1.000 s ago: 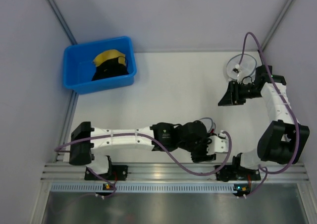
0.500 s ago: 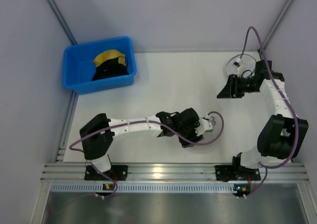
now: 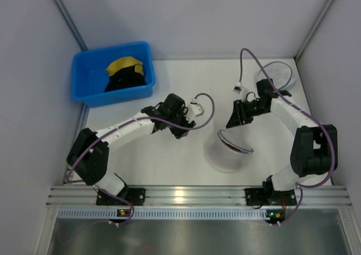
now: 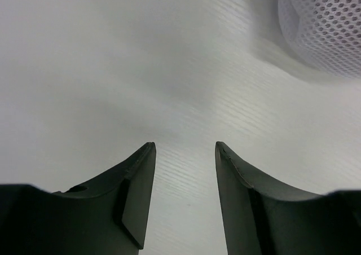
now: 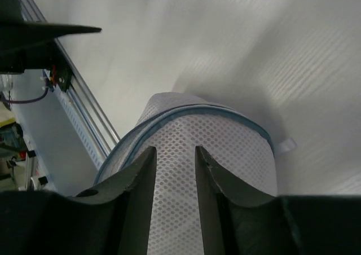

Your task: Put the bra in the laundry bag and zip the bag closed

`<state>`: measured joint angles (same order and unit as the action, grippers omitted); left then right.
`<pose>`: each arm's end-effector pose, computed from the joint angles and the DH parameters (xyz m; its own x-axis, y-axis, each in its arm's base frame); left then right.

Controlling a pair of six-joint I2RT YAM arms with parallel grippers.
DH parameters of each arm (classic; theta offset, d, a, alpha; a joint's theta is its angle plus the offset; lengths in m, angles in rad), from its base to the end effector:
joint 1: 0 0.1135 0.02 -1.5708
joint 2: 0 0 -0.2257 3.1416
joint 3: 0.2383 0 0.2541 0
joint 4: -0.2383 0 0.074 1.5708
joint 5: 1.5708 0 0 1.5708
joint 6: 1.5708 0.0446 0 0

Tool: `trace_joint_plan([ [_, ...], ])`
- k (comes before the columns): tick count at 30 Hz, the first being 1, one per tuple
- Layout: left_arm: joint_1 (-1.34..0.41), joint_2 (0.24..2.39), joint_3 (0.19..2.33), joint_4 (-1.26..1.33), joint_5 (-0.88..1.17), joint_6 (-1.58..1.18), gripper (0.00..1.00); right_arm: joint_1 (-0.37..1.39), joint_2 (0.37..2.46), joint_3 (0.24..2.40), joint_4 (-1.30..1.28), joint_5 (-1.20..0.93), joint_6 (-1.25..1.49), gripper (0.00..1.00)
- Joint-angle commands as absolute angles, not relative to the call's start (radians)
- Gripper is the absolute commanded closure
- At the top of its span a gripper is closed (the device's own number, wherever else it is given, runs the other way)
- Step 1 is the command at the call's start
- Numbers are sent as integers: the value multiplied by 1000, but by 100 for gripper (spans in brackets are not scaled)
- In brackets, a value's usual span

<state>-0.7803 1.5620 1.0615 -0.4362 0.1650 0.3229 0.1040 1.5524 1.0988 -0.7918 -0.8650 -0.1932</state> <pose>0.2317 -0.2397 0.1783 -0.3008 0.7382 -0.6038 0.9053 0.4200 0.0625 0.2919 0.0646 0.1873 -0.8655 -0.2155 -0.4522 -0.4845 0.5895 0.6464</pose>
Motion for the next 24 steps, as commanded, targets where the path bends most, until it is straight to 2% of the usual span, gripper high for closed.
trace_joint_plan([
  [1,-724,1427,1109,-485,441,241,48,155,1508,1051,-793,-887,-241,67],
  [3,-727,1393,1074,-483,558,97,46,201,1488,1026,-814,-888,-252,74],
  [7,-764,1434,1020,-421,636,-174,46,288,1482,967,-779,-885,-197,84],
  [12,-758,1499,954,-235,632,-379,48,348,1525,934,-618,-862,-30,88],
  [19,-726,1477,976,-166,663,-610,35,365,1667,946,-433,-845,182,91],
  [22,-726,1473,973,-166,646,-687,26,379,1707,968,-393,-824,232,92],
  [24,-726,1502,976,-166,661,-727,24,380,1716,974,-358,-816,273,94],
])
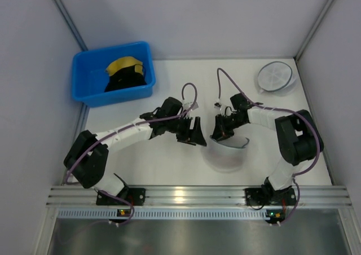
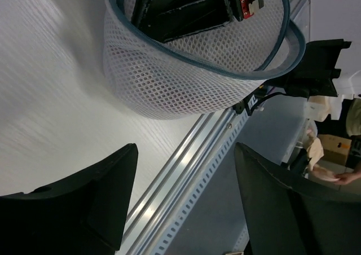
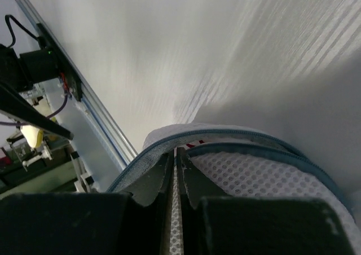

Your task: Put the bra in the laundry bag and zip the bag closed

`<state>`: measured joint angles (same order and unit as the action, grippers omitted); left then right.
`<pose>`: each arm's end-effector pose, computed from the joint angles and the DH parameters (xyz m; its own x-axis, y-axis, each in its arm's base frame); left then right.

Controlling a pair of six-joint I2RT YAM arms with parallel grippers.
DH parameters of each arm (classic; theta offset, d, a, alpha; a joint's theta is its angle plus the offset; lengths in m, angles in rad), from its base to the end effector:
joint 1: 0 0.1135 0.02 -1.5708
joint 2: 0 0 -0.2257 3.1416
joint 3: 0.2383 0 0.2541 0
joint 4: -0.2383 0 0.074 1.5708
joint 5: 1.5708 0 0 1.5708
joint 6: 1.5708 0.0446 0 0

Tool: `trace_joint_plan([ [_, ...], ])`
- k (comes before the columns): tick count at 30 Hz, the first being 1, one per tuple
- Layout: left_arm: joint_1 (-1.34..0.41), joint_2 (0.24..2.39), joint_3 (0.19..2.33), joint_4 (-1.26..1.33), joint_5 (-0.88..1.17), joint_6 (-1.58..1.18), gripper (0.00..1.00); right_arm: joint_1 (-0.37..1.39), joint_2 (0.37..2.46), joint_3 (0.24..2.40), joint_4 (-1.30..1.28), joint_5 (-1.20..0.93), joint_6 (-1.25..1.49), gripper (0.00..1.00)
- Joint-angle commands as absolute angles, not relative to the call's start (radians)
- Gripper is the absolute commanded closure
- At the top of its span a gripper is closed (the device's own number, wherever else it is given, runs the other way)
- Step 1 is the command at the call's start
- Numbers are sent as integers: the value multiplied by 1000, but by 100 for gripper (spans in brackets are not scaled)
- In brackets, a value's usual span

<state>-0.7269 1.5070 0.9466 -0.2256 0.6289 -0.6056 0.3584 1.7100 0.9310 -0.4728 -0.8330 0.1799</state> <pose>0.2250 -0.2352 0.1804 -0.9174 0.1999 -0.3441 0.3963 0.5373 -0.7445 0.2710 0.1368 0.1075 -0.9560 -0.2295 -0.1828 -0.2868 0.5993 0.7474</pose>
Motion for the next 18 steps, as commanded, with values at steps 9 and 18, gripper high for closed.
trace_joint_plan([
  [9,-742,1525,965,-176,622,-506,39,285,1614,1061,-416,-818,256,93],
  [18,-779,1664,954,-46,523,-667,30,173,1488,1189,-768,-802,-24,81],
])
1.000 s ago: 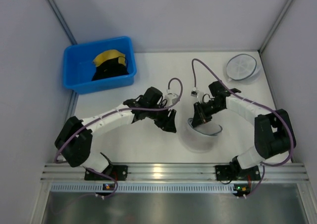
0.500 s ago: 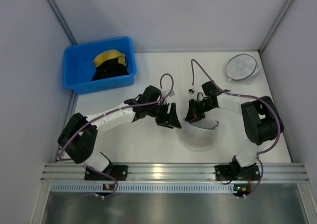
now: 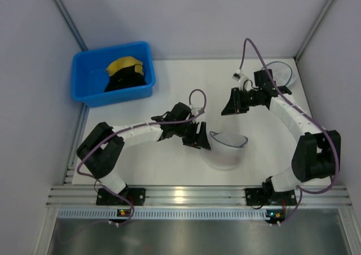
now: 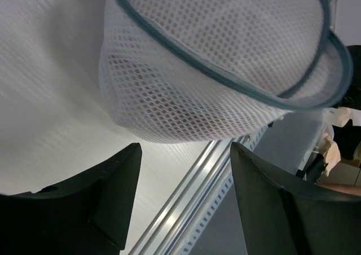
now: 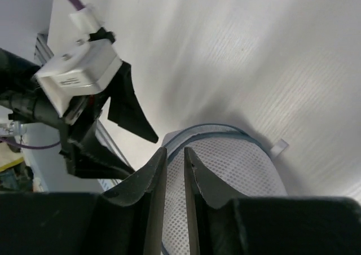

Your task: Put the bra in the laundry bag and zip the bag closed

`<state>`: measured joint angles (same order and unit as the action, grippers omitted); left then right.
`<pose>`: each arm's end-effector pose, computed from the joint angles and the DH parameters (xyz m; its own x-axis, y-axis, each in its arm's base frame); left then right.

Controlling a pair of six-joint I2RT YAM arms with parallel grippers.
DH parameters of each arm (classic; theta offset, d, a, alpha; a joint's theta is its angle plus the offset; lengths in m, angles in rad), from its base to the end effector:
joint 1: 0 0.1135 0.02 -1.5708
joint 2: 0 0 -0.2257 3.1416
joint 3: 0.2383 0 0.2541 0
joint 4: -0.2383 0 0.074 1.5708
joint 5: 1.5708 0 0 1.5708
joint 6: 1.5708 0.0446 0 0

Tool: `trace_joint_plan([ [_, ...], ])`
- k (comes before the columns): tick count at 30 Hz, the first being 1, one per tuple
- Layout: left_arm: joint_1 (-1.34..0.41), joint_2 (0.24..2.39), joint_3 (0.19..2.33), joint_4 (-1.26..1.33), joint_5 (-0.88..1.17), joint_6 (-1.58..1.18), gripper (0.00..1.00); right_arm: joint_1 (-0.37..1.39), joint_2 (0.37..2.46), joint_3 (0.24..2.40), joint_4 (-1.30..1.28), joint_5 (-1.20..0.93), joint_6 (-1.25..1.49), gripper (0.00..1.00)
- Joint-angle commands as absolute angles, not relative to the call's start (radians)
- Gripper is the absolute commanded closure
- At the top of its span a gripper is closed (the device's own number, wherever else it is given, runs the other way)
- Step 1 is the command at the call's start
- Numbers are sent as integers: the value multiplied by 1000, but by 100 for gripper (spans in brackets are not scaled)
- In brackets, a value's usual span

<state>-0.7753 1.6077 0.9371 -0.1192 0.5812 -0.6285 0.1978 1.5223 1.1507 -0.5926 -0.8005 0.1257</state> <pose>0.2238 -0.2536 0.1536 -0.9166 0.2102 -0.3402 0.3983 0.5563 -0.7293 0.3083 0.0944 0.2188 -0.8667 -0.0846 -0.4917 -0.4328 0.6179 0.6565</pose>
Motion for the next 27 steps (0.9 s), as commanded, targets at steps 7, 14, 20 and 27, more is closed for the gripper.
trace_joint_plan([
  [7,-720,1764,1078,-98,457,-559,64,32,1488,1114,-908,-718,-259,80],
  [14,-563,1873,1253,-204,488,-310,68,15,1528,1051,-844,-784,-243,80],
  [20,-525,1827,1201,-264,580,-336,47,84,1606,1063,-770,-861,-160,81],
  [27,-549,1524,1190,-350,539,-210,29,97,1528,1008,-698,-870,-130,74],
])
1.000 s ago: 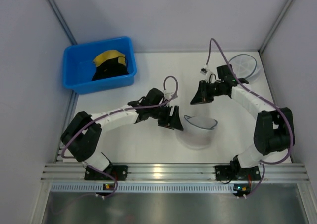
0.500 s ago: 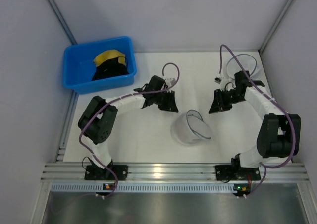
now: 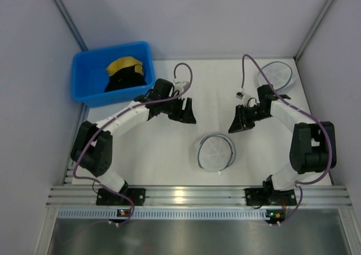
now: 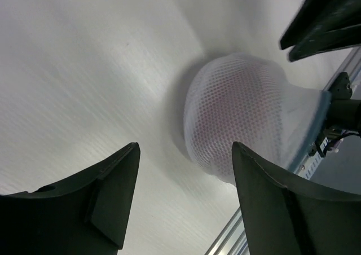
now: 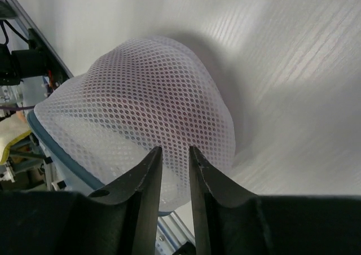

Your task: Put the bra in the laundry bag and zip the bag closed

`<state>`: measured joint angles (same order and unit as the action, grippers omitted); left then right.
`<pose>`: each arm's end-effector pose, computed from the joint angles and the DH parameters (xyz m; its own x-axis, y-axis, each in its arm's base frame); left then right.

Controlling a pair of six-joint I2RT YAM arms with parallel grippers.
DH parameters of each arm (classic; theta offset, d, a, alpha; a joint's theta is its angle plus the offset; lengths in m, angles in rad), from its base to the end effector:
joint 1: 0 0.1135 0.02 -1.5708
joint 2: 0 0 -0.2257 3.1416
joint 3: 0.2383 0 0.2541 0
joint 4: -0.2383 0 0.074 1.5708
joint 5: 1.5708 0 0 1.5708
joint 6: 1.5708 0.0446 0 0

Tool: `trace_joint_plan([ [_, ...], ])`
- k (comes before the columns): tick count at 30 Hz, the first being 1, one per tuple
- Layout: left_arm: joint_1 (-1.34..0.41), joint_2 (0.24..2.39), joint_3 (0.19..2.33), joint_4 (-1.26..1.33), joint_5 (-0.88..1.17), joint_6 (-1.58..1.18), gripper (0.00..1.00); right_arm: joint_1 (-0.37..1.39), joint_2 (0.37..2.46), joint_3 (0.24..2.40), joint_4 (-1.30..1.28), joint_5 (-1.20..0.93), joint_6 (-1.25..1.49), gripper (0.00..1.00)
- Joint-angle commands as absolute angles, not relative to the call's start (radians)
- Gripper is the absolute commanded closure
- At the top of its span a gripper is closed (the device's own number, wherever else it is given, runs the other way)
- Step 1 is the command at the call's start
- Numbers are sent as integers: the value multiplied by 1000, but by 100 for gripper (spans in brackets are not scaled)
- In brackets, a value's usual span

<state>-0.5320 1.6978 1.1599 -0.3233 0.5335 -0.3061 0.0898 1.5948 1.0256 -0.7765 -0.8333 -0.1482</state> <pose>0.3027 -0.2045 0.1771 -0.8410 0.1940 -0.5050 0.4917 0.6632 -0.5642 0.2848 0.0588 0.1552 -0.9270 -0.1831 -0.3273 -0.3657 0.6348 0.6806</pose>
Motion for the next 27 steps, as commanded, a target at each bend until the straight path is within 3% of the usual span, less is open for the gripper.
trace_joint_plan([
  [1,-561,1508,1207,-371,525,-190,28,106,1522,1002,-690,-868,-117,73],
  [8,-796,1531,1331,-546,373,128,14,196,1607,1055,-632,-847,-63,69],
  [15,-871,1604,1367,-627,304,366,12,219,1640,1135,-595,-812,-12,66],
  [20,-933,1652,1333,-634,282,379,11,210,1600,1203,-606,-756,-6,44],
  [27,-942,1687,1335,-624,330,282,11,206,1568,1236,-647,-729,-20,40],
])
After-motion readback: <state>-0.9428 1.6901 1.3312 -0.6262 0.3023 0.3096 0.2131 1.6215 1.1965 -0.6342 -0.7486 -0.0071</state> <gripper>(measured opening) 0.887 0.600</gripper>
